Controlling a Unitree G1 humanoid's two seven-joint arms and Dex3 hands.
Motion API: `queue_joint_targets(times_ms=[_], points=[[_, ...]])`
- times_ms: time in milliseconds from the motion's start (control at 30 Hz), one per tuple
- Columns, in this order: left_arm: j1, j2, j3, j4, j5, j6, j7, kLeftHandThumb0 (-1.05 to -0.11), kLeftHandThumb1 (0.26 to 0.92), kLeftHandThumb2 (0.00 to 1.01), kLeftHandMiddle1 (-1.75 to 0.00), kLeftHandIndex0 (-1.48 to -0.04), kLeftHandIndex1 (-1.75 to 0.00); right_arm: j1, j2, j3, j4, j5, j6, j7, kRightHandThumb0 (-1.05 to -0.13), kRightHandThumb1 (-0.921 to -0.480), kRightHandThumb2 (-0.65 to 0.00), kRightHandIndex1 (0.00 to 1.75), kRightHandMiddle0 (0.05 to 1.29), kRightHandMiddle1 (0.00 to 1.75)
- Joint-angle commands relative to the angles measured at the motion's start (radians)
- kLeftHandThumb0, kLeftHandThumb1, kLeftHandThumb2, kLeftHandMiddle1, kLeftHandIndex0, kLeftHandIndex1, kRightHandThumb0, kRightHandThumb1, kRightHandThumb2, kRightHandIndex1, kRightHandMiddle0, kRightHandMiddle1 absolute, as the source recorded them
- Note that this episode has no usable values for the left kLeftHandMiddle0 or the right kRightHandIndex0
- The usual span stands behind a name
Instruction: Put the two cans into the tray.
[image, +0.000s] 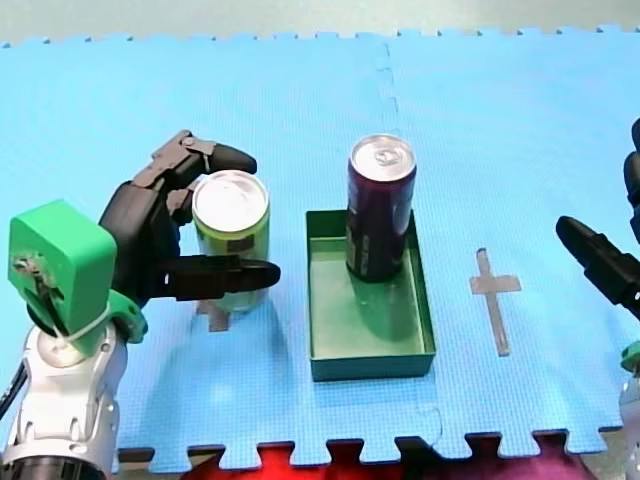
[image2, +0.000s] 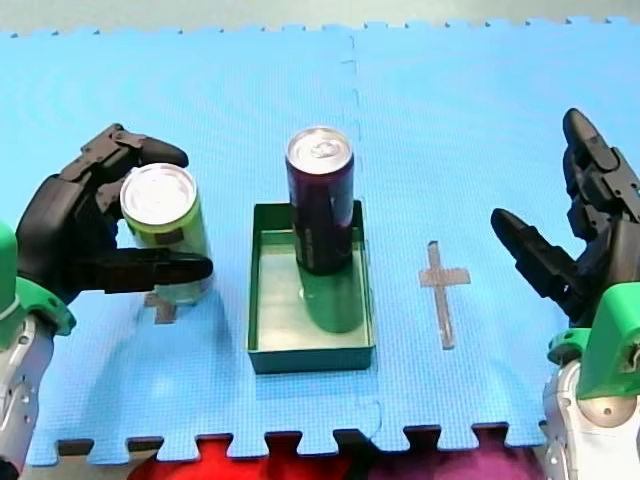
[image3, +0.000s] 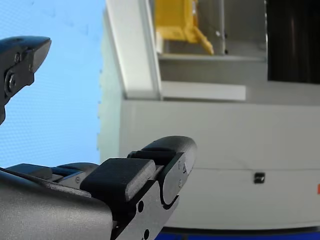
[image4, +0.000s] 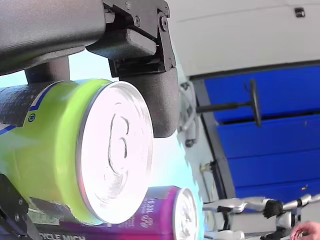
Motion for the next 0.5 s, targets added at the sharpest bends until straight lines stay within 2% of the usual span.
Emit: queue_joint_targets(times_ms=[0, 167, 467], points=[[0.007, 0.009, -0.007, -0.053, -0.001, 0.017, 0.011, -0.238, 0.7, 0.12, -1.75, -0.53, -1.75, 0.004, -0.007, -0.002, -0.011, -0.003, 0.006, -0.003, -0.254, -0.722, -0.001, 0.0, 0.62, 0.0], [0.016, 0.011, -0.013, -0.087, -0.008, 0.04, 0.017, -0.241, 0.696, 0.13, -1.75, -0.54, -1.75, 0.005, -0.009, -0.002, -0.014, -0.003, 0.011, -0.003, -0.25, -0.724, -0.001, 0.0, 0.62, 0.0], [0.026, 0.001, -0.013, -0.137, -0.035, 0.065, 0.025, -0.245, 0.686, 0.14, -1.75, -0.54, -1.75, 0.003, -0.012, -0.004, -0.003, -0.005, 0.005, -0.004, -0.242, -0.725, -0.001, 0.0, 0.62, 0.0]])
